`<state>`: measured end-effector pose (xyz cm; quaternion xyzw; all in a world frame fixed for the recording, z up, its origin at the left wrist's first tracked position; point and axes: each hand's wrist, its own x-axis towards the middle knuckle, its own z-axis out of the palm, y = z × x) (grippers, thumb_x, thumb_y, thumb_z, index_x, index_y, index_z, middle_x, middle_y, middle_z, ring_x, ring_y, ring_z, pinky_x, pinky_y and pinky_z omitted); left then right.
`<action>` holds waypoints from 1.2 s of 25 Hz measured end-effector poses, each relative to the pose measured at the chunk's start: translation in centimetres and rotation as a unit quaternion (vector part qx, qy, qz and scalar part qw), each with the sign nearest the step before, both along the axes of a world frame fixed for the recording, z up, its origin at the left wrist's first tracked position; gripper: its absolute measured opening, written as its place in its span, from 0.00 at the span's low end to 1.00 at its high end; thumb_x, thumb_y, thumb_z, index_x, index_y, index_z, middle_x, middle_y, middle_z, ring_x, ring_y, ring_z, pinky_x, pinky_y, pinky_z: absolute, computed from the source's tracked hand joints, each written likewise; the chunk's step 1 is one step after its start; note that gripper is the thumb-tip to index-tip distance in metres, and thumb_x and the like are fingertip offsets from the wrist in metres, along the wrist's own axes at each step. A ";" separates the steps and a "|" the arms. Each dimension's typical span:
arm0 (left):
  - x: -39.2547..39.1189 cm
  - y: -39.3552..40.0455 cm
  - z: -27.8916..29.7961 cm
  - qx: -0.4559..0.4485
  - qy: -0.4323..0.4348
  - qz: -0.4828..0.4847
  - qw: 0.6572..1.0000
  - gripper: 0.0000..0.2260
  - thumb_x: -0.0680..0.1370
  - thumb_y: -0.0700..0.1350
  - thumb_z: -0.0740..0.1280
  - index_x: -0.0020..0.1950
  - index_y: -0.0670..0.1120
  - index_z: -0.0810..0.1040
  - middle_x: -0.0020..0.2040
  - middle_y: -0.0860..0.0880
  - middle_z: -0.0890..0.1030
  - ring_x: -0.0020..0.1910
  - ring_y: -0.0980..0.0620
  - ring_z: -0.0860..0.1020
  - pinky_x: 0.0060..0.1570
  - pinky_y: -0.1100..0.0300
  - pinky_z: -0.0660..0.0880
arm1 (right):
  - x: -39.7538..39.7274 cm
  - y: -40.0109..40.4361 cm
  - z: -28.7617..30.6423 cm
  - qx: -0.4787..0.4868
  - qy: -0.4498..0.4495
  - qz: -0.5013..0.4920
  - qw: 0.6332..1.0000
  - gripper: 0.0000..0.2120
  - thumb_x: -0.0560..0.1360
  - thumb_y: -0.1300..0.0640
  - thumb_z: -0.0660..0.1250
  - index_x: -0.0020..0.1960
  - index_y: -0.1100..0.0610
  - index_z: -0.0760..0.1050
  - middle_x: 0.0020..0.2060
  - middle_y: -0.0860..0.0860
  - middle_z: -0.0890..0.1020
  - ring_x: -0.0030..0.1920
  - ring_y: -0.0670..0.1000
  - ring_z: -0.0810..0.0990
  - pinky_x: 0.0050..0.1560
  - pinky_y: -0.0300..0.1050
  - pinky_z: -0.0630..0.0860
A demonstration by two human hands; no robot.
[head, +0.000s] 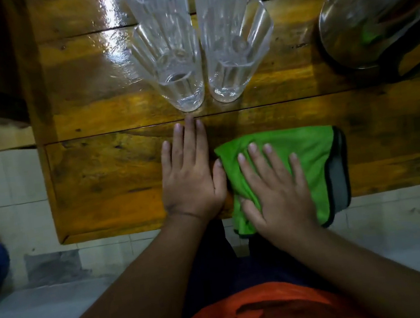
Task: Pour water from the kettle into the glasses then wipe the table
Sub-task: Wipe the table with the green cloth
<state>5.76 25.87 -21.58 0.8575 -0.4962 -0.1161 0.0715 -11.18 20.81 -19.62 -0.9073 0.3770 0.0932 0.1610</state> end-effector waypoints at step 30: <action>-7.4 -5.4 -0.2 -0.043 0.026 -0.081 0.995 0.29 0.81 0.50 0.56 0.80 0.43 0.57 0.81 0.45 0.58 0.80 0.48 0.54 0.78 0.48 0.52 | -5.3 -11.4 -0.2 -0.019 -0.024 -0.041 0.999 0.35 0.76 0.42 0.59 0.81 0.46 0.55 0.82 0.49 0.56 0.82 0.52 0.51 0.78 0.62 0.46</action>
